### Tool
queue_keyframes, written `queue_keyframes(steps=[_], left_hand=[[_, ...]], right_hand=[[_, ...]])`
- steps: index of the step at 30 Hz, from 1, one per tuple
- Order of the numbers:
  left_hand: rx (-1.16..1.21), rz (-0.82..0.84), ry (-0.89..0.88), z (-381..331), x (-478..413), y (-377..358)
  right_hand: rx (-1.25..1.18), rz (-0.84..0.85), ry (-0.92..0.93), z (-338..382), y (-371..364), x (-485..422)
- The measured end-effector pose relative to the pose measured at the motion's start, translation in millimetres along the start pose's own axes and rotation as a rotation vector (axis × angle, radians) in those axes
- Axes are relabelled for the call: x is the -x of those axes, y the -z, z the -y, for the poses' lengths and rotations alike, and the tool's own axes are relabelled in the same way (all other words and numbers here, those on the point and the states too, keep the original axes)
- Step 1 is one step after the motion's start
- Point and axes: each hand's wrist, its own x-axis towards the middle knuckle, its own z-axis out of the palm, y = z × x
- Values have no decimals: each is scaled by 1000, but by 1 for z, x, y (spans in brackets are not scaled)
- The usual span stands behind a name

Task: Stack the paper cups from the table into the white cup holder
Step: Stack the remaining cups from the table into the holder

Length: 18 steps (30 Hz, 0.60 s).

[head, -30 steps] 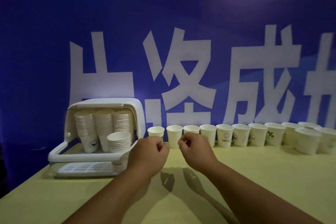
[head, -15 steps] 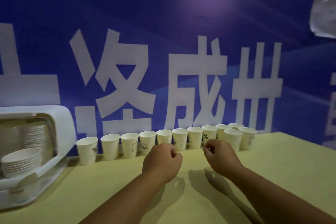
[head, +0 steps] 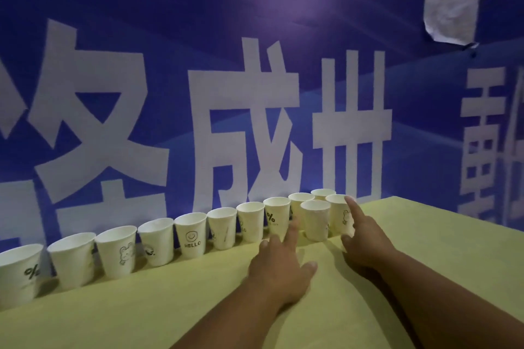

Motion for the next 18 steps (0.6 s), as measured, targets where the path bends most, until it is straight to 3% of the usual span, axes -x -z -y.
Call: queue_keyframes(steps=[8, 13, 18], left_hand=[[-91, 3, -78, -19, -45, -9], [-55, -43, -91, -25, -50, -18], [-35, -202, -114, -19, -45, -20]], right_hand=[[220, 122, -51, -17, -2, -20], [196, -130, -5, -23, -4, -23], [246, -223, 28, -16, -13, -20]])
